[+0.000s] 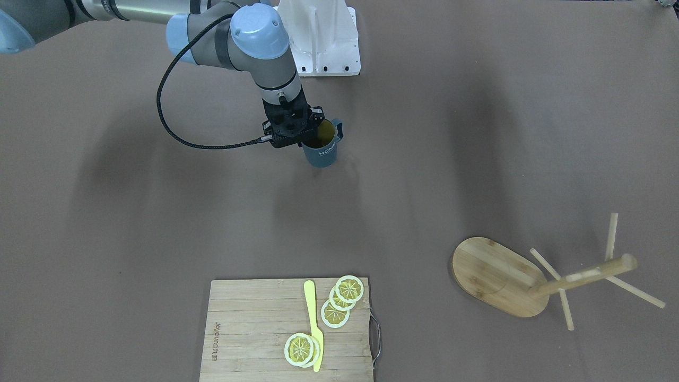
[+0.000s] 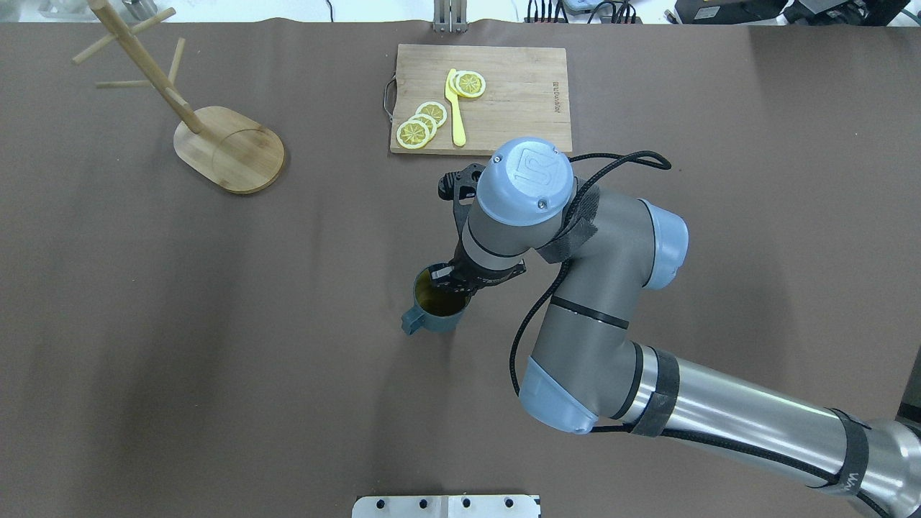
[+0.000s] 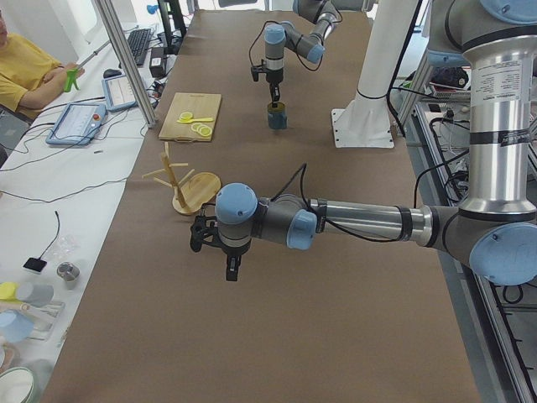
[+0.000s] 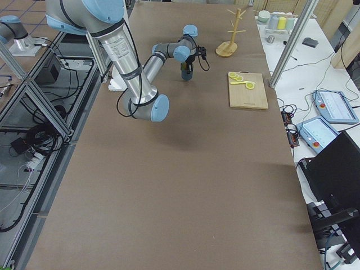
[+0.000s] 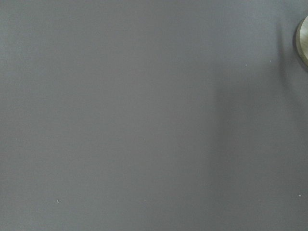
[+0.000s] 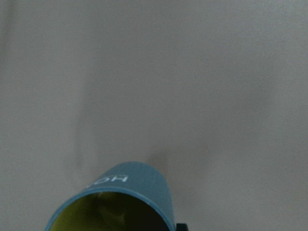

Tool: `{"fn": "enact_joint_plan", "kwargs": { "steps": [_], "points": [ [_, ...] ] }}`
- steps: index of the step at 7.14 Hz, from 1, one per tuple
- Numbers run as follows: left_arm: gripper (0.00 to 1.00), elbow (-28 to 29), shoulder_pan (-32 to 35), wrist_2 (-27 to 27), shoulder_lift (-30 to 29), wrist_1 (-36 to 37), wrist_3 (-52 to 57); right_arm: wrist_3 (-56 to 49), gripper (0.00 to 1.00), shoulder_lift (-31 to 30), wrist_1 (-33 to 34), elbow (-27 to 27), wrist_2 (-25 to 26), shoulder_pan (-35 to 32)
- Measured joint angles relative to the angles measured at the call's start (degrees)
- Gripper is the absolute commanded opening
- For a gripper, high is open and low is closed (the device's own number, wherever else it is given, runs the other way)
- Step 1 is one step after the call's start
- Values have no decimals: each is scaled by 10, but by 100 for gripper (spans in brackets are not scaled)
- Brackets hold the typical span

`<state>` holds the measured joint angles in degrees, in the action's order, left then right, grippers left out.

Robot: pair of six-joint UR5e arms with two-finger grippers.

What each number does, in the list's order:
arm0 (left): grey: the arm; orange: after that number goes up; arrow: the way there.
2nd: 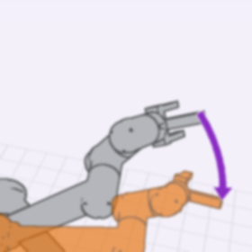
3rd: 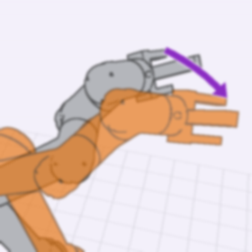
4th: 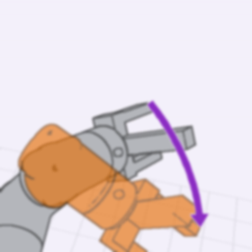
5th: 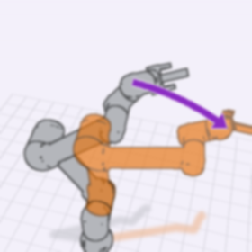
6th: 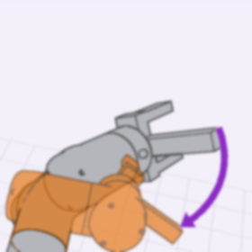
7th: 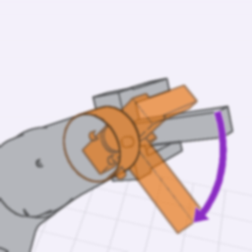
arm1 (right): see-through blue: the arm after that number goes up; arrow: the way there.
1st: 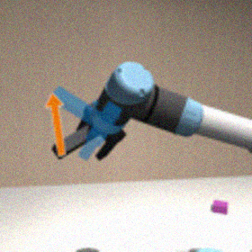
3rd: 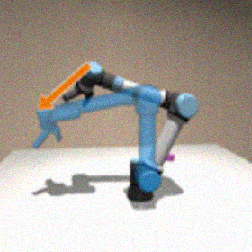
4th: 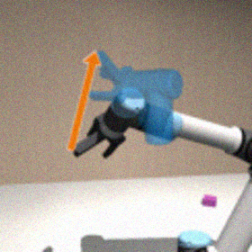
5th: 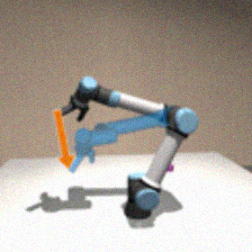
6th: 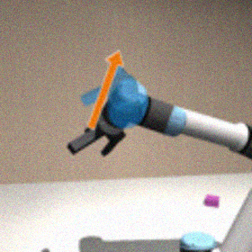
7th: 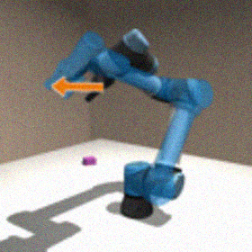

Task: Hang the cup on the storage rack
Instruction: 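Slide the teal mug with the right gripper toward the table center, then release the mug and withdraw the right gripper while the left arm approaches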

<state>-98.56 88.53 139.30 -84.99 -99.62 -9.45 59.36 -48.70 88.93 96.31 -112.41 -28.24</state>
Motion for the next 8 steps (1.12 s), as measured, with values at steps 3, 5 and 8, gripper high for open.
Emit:
{"fn": "enact_joint_plan", "kwargs": {
  "steps": [3, 5, 8],
  "points": [
    [99, -2, 0, 0, 0, 0, 0, -3, 36, 1, 8, -3, 11, 17],
    [99, -3, -1, 15, 0, -22, 0, 0, 44, 2, 8, -4, 12, 19],
    [98, -18, -46, 81, -9, -156, -96, 1, 44, 0, 8, 7, 7, 5]
  ]
}}
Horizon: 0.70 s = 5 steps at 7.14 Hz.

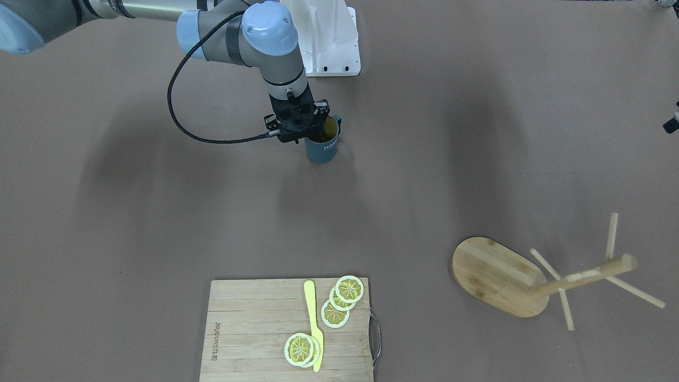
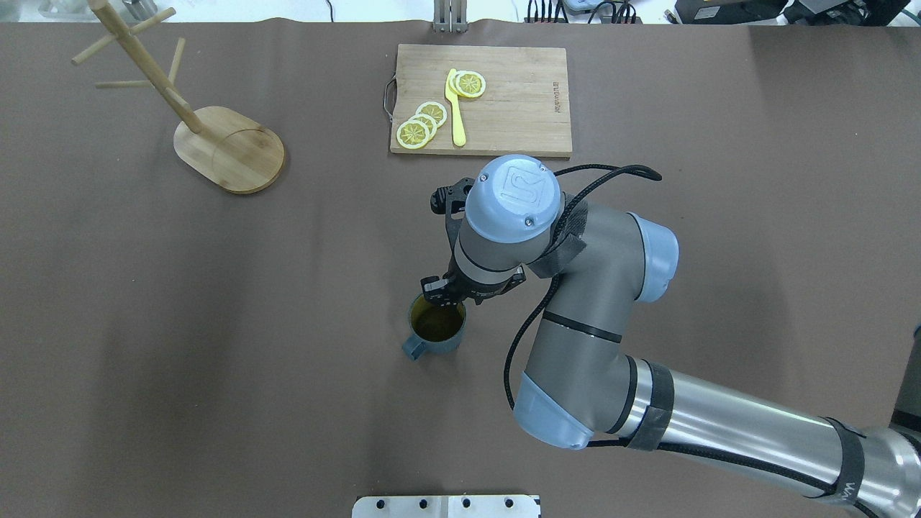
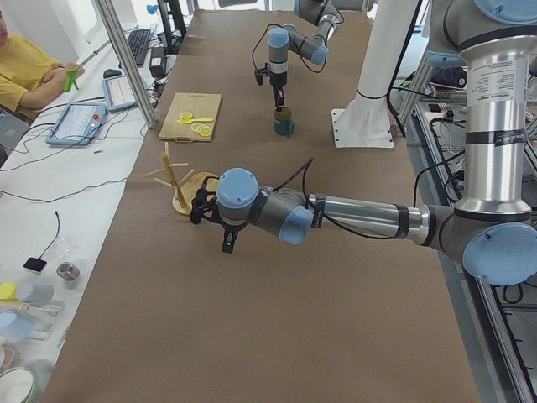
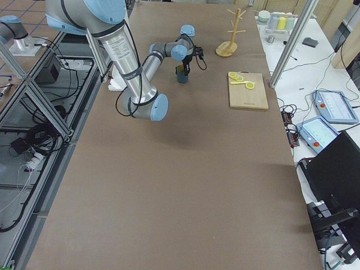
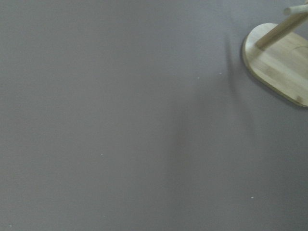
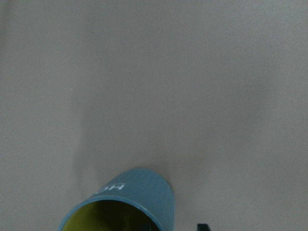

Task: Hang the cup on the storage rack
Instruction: 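Release the mug and withdraw the right gripper while the left arm approaches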

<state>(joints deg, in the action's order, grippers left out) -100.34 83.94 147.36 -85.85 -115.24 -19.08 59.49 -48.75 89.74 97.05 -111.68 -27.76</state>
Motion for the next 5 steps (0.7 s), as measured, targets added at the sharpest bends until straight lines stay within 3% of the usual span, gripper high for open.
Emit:
{"fn": "enact_joint_plan", "kwargs": {
  "steps": [3, 4, 5],
  "points": [
    [98, -11, -134, -27, -30, -255, -190, -6, 44, -28, -1, 20, -50, -64],
    [98, -25, -188, -75, -39, -298, -222, -11, 49, -52, -1, 31, -72, -93],
    [97, -42, -250, -145, -47, -322, -236, -18, 63, -83, -2, 43, -95, -127]
  ]
}}
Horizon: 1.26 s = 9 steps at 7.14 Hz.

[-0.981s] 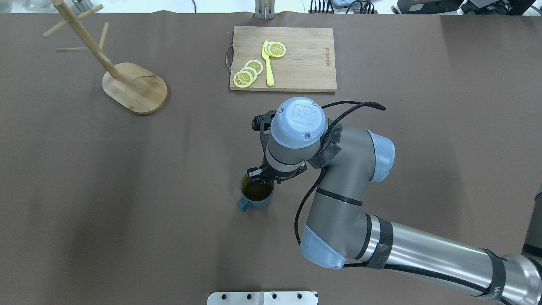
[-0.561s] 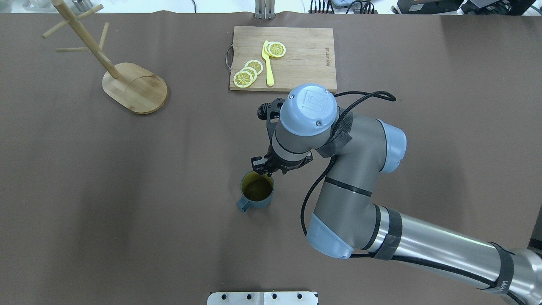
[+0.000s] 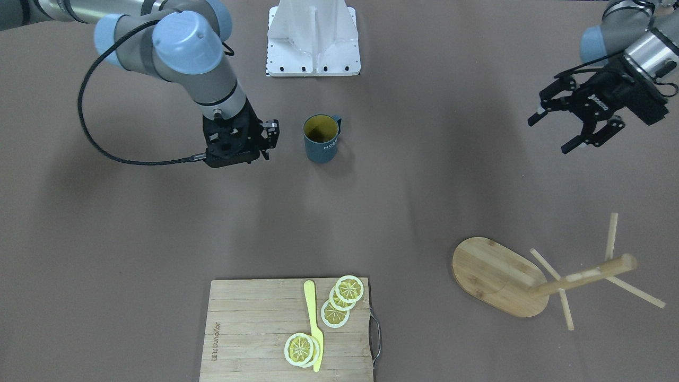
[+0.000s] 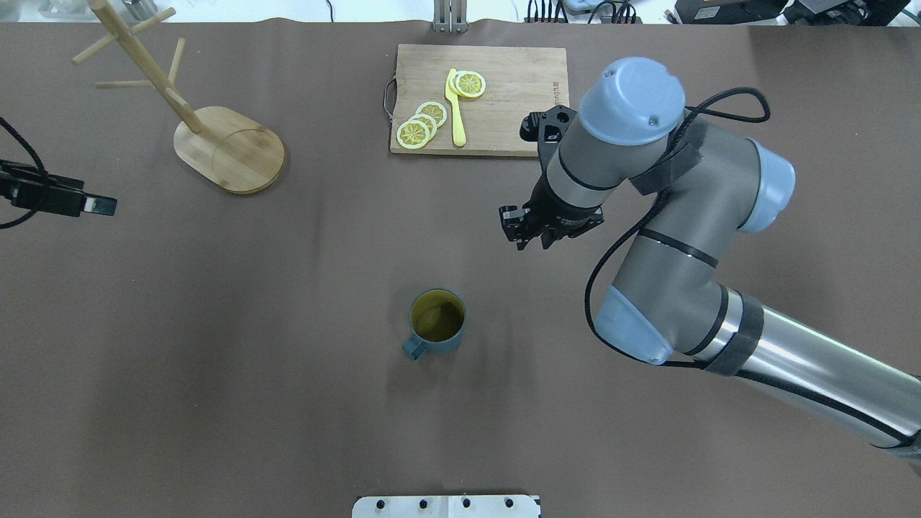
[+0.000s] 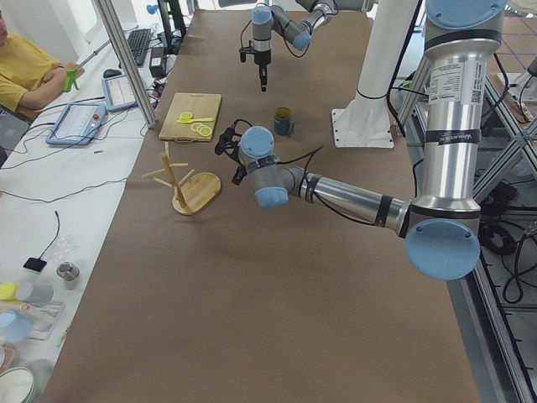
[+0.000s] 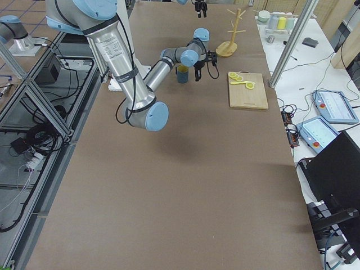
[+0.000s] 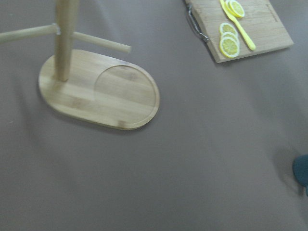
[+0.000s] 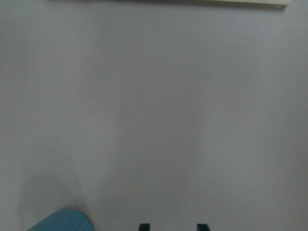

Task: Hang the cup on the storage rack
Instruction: 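Release the mug and withdraw the right gripper while the left arm approaches, then grasp the teal mug by its handle with the left gripper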

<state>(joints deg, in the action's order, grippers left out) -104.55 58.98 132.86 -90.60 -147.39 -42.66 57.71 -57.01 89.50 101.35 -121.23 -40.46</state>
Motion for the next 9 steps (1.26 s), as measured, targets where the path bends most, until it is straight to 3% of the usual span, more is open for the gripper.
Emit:
{"fn": "enact_joint_plan", "kwargs": {
  "steps": [2, 5, 9],
  "points": [
    [97, -14, -119, -118, -18, -19, -20, -70, 66, -69, -1, 6, -56, -89],
    [97, -20, -304, -331, -23, -79, -64, -220, 67, -172, 3, -3, -95, -227],
    [97, -7, -533, -671, -42, -132, 17, -295, 68, -219, 2, -6, -114, -290]
  ]
}}
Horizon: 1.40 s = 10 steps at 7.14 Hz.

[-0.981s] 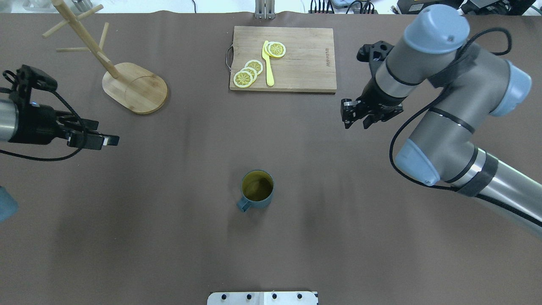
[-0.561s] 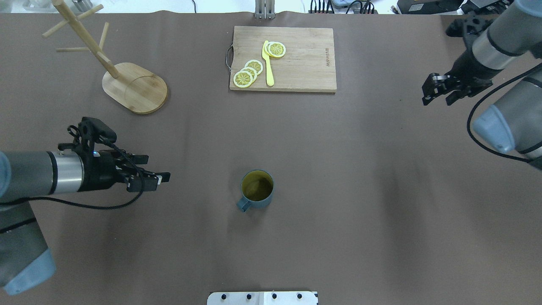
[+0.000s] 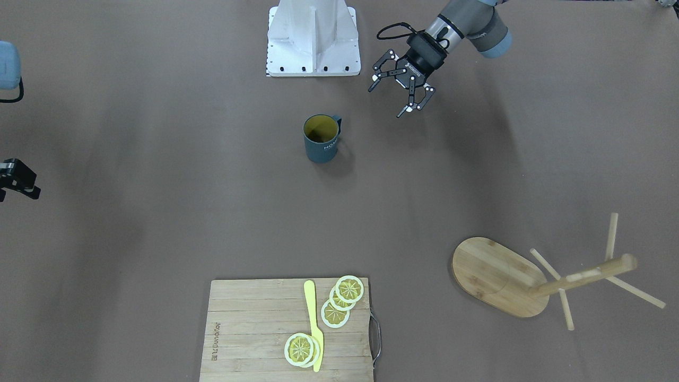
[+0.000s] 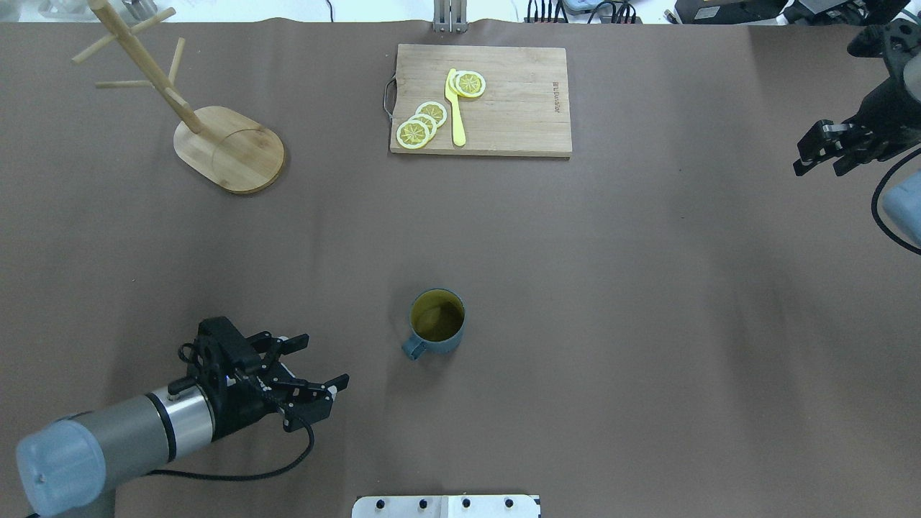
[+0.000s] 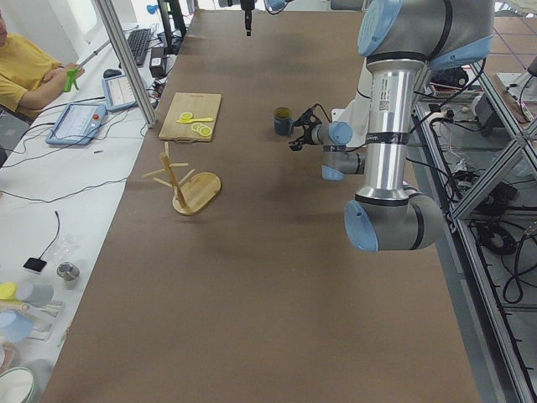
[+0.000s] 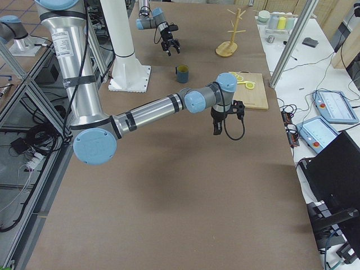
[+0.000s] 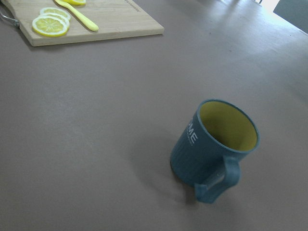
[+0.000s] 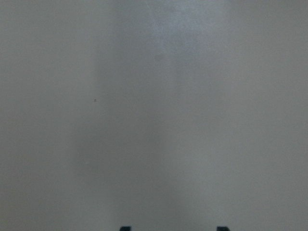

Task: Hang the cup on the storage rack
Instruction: 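Grasp the teal mug by its handle with the left gripper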

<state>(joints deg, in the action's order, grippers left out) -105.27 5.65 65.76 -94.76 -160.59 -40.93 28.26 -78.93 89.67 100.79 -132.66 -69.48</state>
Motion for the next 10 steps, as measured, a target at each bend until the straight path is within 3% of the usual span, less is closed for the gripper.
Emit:
{"fn": "enact_joint_plan", "kwargs": {
  "steps": [1, 3, 8, 10],
  "points": [
    [97, 25, -25, -51, -43, 2, 34, -12, 100, -3, 0, -2, 0, -9],
    [97, 93, -33, -80, -129, 4, 87, -20, 100, -12, -1, -2, 0, -29],
    [97, 141, -1, -89, -155, 4, 138, -25, 100, -21, -1, -9, 3, -48],
    [84, 159, 5, -86, -163, 1, 134, -25, 100, -21, -1, -9, 3, -49]
  ]
}}
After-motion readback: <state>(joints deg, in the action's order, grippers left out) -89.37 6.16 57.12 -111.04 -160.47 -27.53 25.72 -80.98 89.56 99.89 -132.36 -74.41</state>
